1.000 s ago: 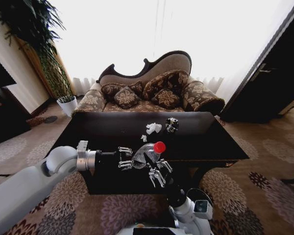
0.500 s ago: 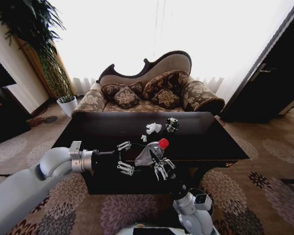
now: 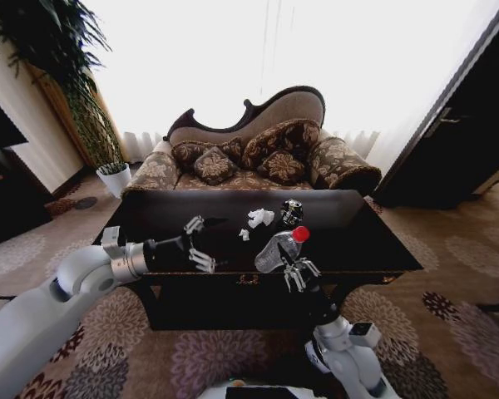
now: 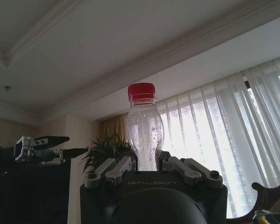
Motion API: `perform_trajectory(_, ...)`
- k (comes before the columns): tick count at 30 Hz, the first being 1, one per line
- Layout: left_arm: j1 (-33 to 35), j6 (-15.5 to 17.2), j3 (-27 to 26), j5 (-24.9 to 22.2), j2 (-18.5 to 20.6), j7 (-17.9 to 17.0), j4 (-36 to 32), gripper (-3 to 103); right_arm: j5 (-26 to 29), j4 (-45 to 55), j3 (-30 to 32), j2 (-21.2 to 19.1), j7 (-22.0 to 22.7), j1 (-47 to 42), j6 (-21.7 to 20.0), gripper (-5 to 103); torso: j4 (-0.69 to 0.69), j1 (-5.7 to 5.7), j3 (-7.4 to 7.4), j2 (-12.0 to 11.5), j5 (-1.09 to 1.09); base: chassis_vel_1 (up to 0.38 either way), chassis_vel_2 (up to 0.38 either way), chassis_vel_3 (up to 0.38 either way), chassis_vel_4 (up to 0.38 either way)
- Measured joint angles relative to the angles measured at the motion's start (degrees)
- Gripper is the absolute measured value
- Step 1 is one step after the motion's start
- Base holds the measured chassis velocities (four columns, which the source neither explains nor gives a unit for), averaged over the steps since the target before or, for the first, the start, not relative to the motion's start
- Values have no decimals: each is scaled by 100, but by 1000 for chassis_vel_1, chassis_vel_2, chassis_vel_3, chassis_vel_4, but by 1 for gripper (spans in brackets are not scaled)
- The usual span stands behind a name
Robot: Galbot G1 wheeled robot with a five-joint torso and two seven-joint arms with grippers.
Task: Move to the front of the table and place the trash on the table into the trash bin.
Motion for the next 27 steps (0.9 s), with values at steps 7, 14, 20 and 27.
perform_trajectory(7,75,319,-837,-290,-245,-1534,195,100,27,376,396,-30,-245,-455,231,20,0,0,0,0,1,0,0,0,0)
perform_trajectory(14,70,431,-1097,-150,-246,-1982,376,100,-200,566,630,-82,-215,-877,418,20,0,0,0,0,1,0,0,0,0)
perform_trajectory(20,177,487,-1246,29,-387,-2125,481,100,-622,373,1361,-216,132,-1211,650,20,-1,-1,0,1,1,0,0,0,0)
perform_trajectory(27,166,523,-1248,104,-520,-2124,491,100,-1515,103,1523,-39,833,-1400,583,20,-2,0,0,1,2,0,0,0,0)
